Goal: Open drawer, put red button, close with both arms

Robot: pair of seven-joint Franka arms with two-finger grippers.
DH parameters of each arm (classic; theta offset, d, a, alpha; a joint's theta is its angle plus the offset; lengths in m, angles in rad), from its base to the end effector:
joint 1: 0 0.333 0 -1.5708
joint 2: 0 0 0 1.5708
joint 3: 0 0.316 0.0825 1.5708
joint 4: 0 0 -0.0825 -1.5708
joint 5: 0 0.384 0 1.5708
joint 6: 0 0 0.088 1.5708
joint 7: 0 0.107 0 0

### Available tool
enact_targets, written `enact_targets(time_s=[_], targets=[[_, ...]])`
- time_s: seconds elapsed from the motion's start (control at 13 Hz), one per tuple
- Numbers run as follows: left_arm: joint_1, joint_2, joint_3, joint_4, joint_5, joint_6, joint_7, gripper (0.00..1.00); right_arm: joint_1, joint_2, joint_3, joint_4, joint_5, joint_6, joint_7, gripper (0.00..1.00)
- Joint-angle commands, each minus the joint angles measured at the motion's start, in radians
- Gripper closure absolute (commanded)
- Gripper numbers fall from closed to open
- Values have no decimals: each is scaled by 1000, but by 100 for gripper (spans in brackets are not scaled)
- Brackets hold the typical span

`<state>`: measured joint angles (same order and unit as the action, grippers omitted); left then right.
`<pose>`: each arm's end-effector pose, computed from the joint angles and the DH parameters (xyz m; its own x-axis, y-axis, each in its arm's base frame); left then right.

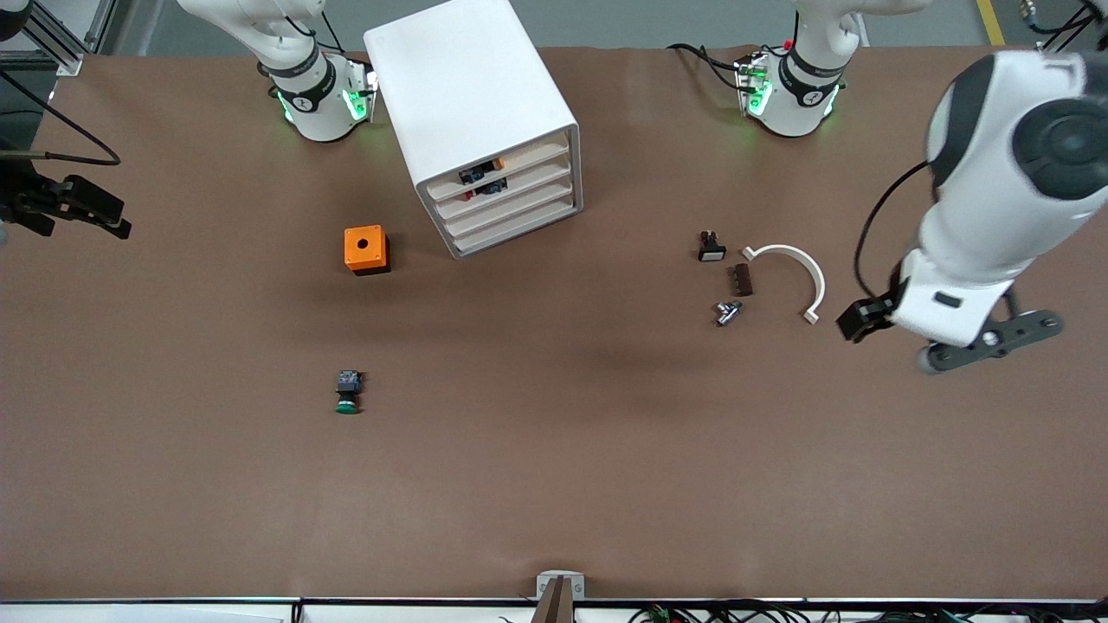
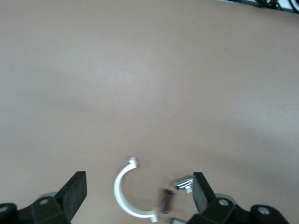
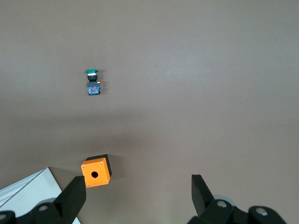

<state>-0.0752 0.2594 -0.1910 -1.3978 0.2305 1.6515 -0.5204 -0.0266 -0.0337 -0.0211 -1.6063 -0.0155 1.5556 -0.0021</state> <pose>0.6244 -0.1309 0.5629 0.9689 0.2317 0.0874 0.2431 -0.9572 -0.1574 0.5414 -0.0277 0.6249 0.9988 -0.0458 -0.0170 -0.0455 -0.9989 0.0147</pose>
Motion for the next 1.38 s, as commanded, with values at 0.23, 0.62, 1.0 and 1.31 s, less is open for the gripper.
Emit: enact_targets(time_s=[0.23,0.62,1.0,1.31], targets=[[189,-155,-16,-38,-158,-105,316,0,5,-8,3,6,-12,-12,-12,0],[209,-227,-15,-71,-200,-167,332,0,2,-8,1,6,-11,-14,-12,0],[210,-342,-12,-234,-229,-94,335,0,7,-9,0,6,-9,-14,-9,0],[207,-338,-7,-210,-226,-130,394,0,14,-12,1,6,-11,-9,-6,0]])
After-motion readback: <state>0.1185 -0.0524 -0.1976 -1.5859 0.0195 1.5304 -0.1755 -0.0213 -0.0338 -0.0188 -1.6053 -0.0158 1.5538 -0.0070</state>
